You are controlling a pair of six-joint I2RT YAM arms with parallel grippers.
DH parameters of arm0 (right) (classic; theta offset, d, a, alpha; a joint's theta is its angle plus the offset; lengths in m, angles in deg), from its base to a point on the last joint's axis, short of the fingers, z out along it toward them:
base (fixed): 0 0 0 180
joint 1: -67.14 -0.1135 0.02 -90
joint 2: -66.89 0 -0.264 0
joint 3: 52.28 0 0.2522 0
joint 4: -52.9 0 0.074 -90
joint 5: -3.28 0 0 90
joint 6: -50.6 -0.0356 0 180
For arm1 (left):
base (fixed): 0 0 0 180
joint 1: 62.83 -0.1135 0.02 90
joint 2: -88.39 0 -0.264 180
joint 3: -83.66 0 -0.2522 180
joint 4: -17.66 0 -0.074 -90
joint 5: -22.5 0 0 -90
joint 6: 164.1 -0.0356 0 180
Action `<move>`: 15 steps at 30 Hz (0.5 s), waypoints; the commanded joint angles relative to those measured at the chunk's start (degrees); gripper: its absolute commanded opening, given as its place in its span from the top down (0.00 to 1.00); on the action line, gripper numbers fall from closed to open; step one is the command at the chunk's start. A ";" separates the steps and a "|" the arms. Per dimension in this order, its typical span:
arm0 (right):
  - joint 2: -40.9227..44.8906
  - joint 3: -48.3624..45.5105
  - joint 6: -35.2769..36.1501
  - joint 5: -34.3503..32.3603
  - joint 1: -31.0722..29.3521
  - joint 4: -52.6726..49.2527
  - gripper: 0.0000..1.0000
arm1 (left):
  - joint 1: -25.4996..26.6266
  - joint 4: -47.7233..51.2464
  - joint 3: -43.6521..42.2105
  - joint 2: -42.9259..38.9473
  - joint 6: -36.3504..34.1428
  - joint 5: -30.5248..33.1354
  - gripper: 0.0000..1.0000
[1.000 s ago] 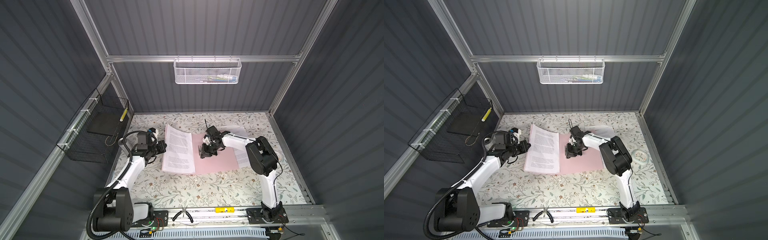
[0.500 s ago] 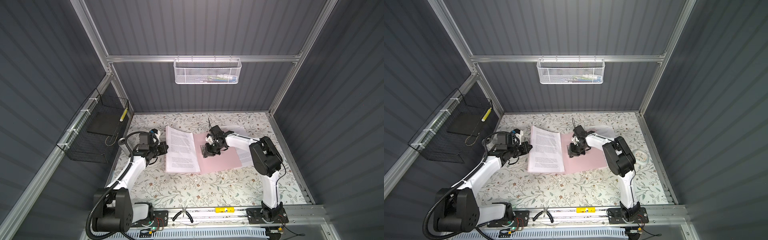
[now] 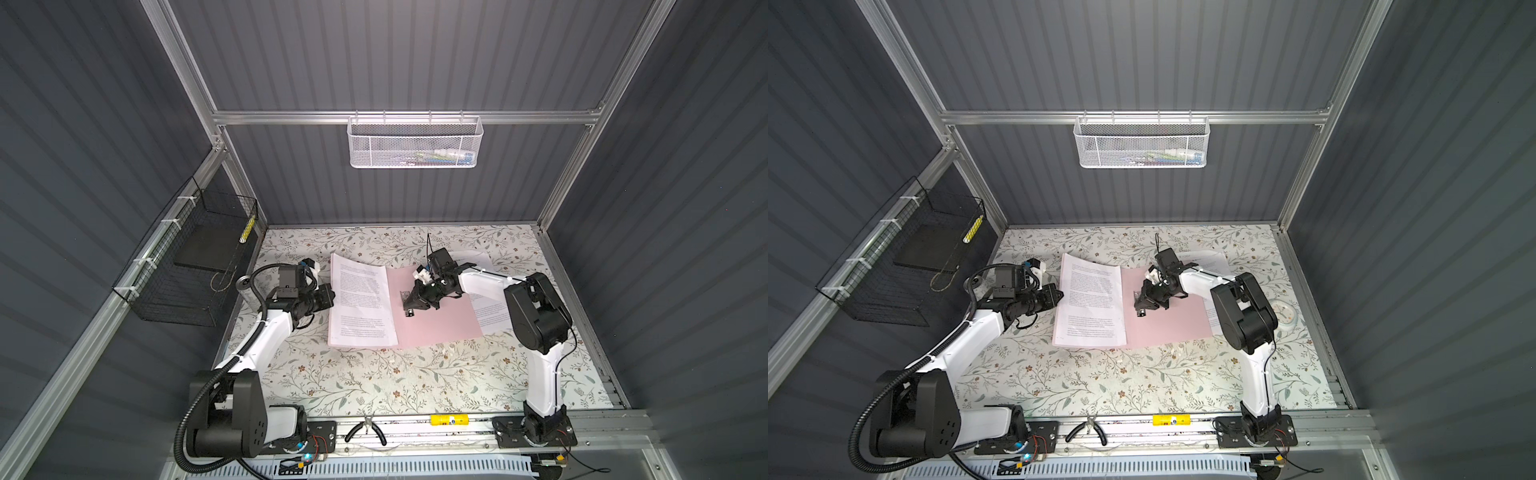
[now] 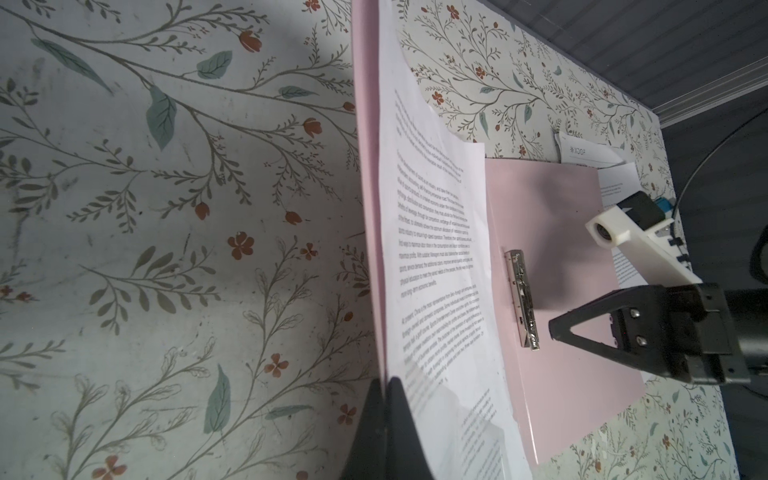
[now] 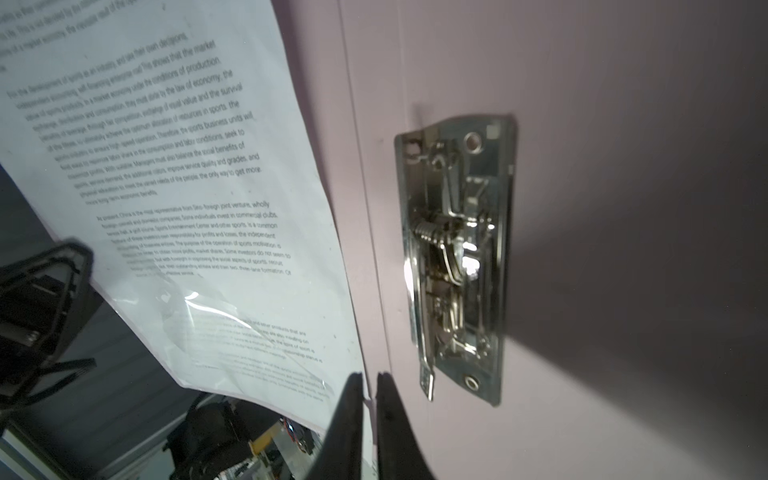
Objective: Put the files into the folder
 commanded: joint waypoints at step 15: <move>-1.50 0.35 6.30 -4.72 -1.82 -5.33 0.81 | -0.19 1.57 -0.25 -0.92 -1.11 0.15 1.00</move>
